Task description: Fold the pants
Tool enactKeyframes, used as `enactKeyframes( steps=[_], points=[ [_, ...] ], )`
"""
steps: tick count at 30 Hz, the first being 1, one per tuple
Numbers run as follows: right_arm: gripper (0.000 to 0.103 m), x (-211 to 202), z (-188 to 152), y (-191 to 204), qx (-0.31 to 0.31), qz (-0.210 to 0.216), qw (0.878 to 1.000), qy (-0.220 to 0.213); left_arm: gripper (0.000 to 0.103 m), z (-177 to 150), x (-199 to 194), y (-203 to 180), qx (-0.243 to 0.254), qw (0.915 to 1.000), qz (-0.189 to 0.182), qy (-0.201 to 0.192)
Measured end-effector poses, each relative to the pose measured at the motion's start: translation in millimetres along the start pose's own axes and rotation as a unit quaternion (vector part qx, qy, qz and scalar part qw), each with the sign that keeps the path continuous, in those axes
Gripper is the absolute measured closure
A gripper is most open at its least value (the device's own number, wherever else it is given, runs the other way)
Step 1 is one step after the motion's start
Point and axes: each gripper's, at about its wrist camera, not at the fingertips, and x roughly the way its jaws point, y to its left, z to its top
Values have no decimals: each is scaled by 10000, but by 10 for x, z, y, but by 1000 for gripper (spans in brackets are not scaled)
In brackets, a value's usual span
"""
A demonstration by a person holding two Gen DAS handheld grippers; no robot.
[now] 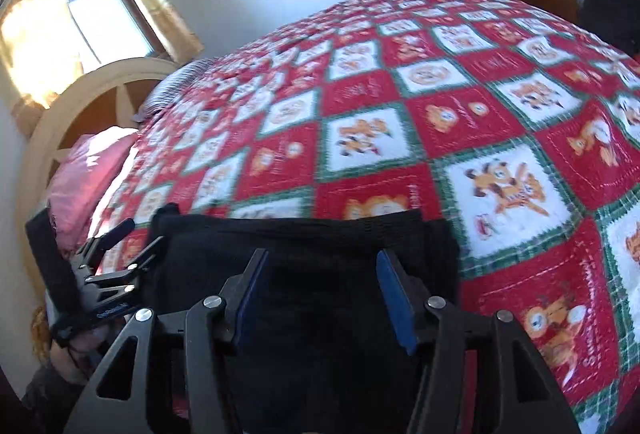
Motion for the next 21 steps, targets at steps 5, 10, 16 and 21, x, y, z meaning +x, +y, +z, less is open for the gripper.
enactKeyframes(
  steps=[5,10,16,21],
  points=[
    [47,-136,-27,-78,173,141,9997,-51,0,-93,69,191,-685,9969,-330,192],
    [46,-505,-194,88,-189,-24,9994,-300,0,-157,-163,164,-673,9971,-349,84],
    [46,-651,-582,226,-537,45,9985,131,0,-211,-390,-62,-298,9986,-431,-98],
    [46,-559,-655,-1,-360,-46,9988,329,0,-245,-299,-161,-83,9992,-381,95]
  ],
)
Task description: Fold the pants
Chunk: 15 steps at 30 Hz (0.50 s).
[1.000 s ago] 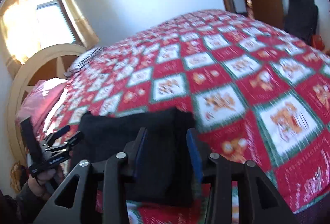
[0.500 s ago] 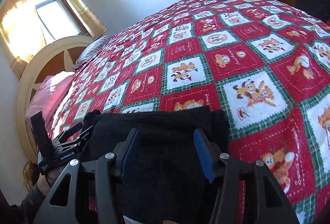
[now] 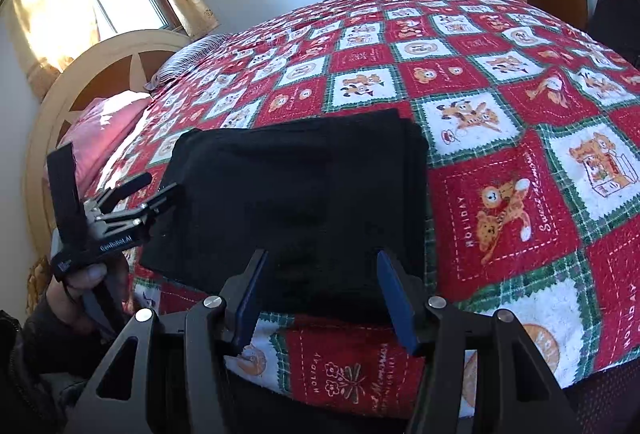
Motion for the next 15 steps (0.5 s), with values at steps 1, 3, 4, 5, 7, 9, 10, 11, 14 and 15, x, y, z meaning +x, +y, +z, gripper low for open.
enactKeyframes(
  steps=[1,3,4,5,7,9,10,11,14,15],
  points=[
    [46,4,10,-12,6,29,10000,26,0,-14,9,-1,-19,10000,-17,32],
    [46,33,-20,1,-221,-28,9997,53,0,-40,24,22,-102,9999,-84,52],
    [46,35,-28,15,-295,-54,9995,48,0,-48,35,36,-162,9997,-133,83],
    [46,30,-36,27,-345,-70,9994,33,0,-55,37,50,-223,9995,-176,102],
    [46,19,-36,32,-368,-75,9993,32,0,-65,36,55,-257,9994,-200,109],
    [46,-4,-20,17,-279,3,9996,18,0,-76,24,41,-242,9995,-192,94],
    [46,-23,-8,12,-234,50,9997,2,0,-80,13,42,-235,9995,-193,83],
    [46,-71,19,-7,-133,124,9998,-63,0,-86,10,43,-232,9995,-190,77],
    [46,-207,114,-65,135,96,9990,-405,0,-108,5,82,-316,9992,-218,72],
    [46,-235,146,-84,159,50,9984,-534,0,-111,11,88,-345,9991,-234,82]
  ],
)
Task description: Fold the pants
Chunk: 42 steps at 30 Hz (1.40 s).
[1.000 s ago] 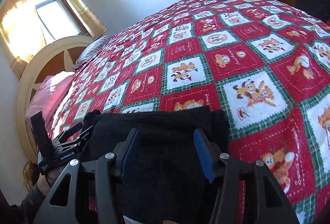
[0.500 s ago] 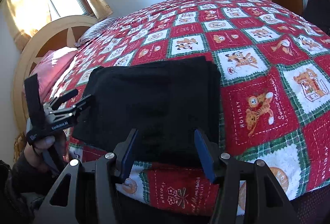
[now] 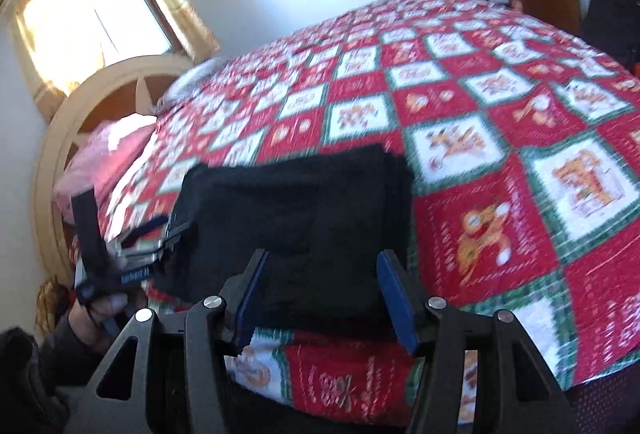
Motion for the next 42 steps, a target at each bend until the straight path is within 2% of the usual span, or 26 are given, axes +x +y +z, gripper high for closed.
enactKeyframes(
  steps=[5,8,11,13,14,15,17,21,24,28,30,33,37,42],
  points=[
    [46,115,129,-48,43,-88,9997,-214,0,-1,15,-17,24,10000,13,-6],
    [46,260,201,-50,23,-224,9997,-132,0,1,19,-14,12,10000,14,3],
    [46,424,208,-81,18,-531,9984,185,0,-2,16,-18,22,10000,23,-2],
    [54,528,167,-156,99,-601,9971,458,0,-5,12,-24,41,10000,24,-16],
    [56,524,146,-188,153,-555,9972,471,0,-5,10,-30,54,10000,20,-13],
    [67,491,158,-207,201,-489,9976,445,0,-2,2,-32,64,10000,34,-32],
    [76,422,176,-201,213,-433,9982,357,0,4,-15,-41,89,9999,51,-66],
    [80,281,139,-53,-107,-526,9984,154,0,14,-25,-51,144,9998,52,-88],
    [80,413,89,-123,-139,-733,9964,396,0,-2,19,-43,137,9999,-3,-58],
    [76,434,109,-263,131,-518,9975,463,0,-14,6,-18,92,9999,-52,-47],
    [57,428,98,-353,362,-486,9971,465,0,4,-52,32,81,9999,45,-143],
    [56,387,121,-419,553,-262,9972,430,0,-10,-104,187,-135,9995,92,-286],
    [53,427,114,-398,492,-317,9974,414,0,-49,6,379,-707,9972,-225,-113],
    [53,504,106,-408,479,-336,9973,439,0,-44,74,308,-689,9972,-274,-127]
  ],
)
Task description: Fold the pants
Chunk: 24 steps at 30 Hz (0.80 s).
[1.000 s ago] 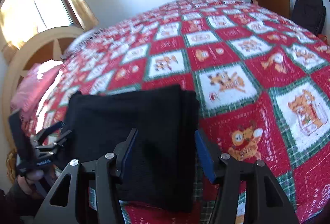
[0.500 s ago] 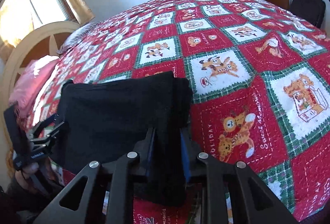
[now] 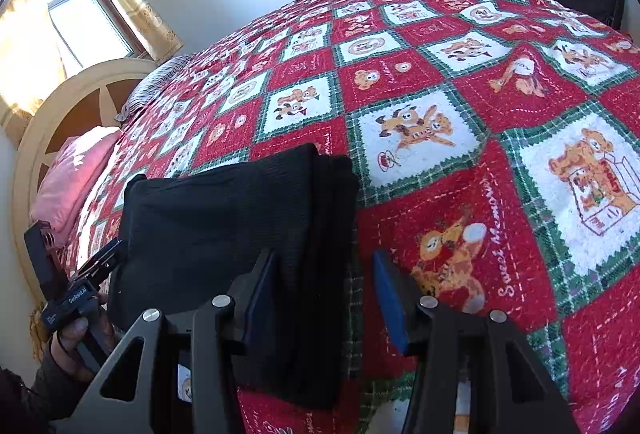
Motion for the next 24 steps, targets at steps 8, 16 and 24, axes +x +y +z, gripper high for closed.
enactKeyframes(
  steps=[8,16,24],
  points=[
    [54,58,-56,78,-41,225,9997,-7,0,20,37,-45,-6,10000,-74,-14],
    [61,66,-47,41,126,335,9994,-13,16,44,40,-18,-96,9987,-507,-12],
    [73,44,-47,31,167,508,9986,-16,65,43,41,6,-133,9956,-924,46]
  ],
)
